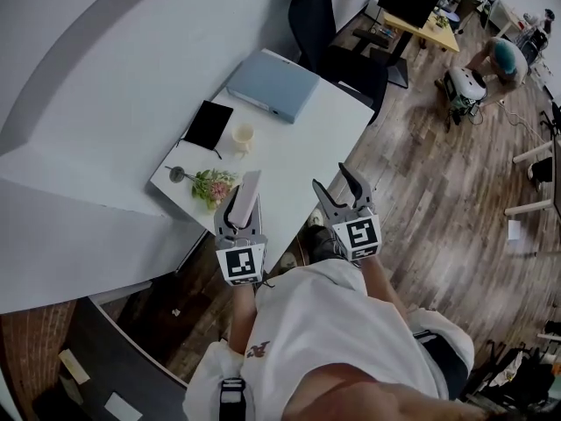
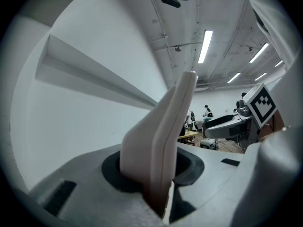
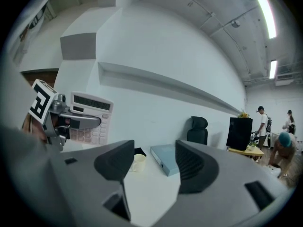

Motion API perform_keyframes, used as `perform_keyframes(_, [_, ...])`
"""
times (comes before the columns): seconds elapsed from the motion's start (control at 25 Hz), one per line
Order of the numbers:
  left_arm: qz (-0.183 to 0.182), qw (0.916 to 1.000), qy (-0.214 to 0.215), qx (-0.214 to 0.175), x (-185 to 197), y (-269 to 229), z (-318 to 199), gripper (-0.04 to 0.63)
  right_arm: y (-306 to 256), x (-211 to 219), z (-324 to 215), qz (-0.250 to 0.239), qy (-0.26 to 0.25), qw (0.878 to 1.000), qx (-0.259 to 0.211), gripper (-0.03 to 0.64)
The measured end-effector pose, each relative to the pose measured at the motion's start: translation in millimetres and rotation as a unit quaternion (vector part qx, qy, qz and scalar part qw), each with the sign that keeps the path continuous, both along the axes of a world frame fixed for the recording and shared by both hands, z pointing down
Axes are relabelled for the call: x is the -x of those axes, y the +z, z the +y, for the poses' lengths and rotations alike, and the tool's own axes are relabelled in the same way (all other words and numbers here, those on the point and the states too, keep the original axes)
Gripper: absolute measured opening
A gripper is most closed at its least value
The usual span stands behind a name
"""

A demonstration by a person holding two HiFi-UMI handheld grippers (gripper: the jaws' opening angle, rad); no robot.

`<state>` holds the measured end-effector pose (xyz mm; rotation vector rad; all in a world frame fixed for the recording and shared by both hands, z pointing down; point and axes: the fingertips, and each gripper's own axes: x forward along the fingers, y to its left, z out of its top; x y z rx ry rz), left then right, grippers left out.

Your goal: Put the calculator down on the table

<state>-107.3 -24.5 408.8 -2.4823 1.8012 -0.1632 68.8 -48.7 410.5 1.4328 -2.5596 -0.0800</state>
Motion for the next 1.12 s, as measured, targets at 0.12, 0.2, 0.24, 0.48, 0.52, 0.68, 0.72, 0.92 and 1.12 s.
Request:
perform_keyframes(0.12, [-0.001,1.0000,-0.009,0.001,-1,1,-14,0.118,0,0,-17,-0.001,-0.010,1.000,0.001,0.275])
perform_keyframes(0.2, [-0.001,0.9999,-0.016,0.003,-3,2,-24,0.118,1,-2,-30,-0.002,-0.015,1.000,0.002,0.273])
perform_keyframes(0.24, [-0.002,0.9998,-0.019,0.005,-5,3,-29,0.118,2,-4,-36,-0.003,-0.018,1.000,0.004,0.273])
perform_keyframes(0.48, [-0.005,0.9991,-0.041,0.012,-16,5,-60,0.118,5,-14,-75,-0.004,-0.041,0.999,0.013,0.272])
perform_keyframes(0.52, [-0.005,0.9988,-0.046,0.013,-18,4,-64,0.118,5,-15,-80,-0.005,-0.047,0.999,0.013,0.270])
perform_keyframes(0.68, [-0.009,0.9973,-0.070,0.017,-22,4,-79,0.118,6,-17,-104,-0.009,-0.071,0.997,0.017,0.270])
perform_keyframes(0.72, [-0.010,0.9969,-0.076,0.018,-23,3,-83,0.118,6,-17,-110,-0.010,-0.076,0.997,0.018,0.270])
perform_keyframes(0.92, [-0.016,0.9942,-0.104,0.023,-30,0,-103,0.118,6,-21,-139,-0.015,-0.106,0.994,0.023,0.267])
perform_keyframes(1.12, [-0.022,0.9906,-0.132,0.028,-33,3,-117,0.118,10,-21,-164,-0.020,-0.135,0.990,0.027,0.265])
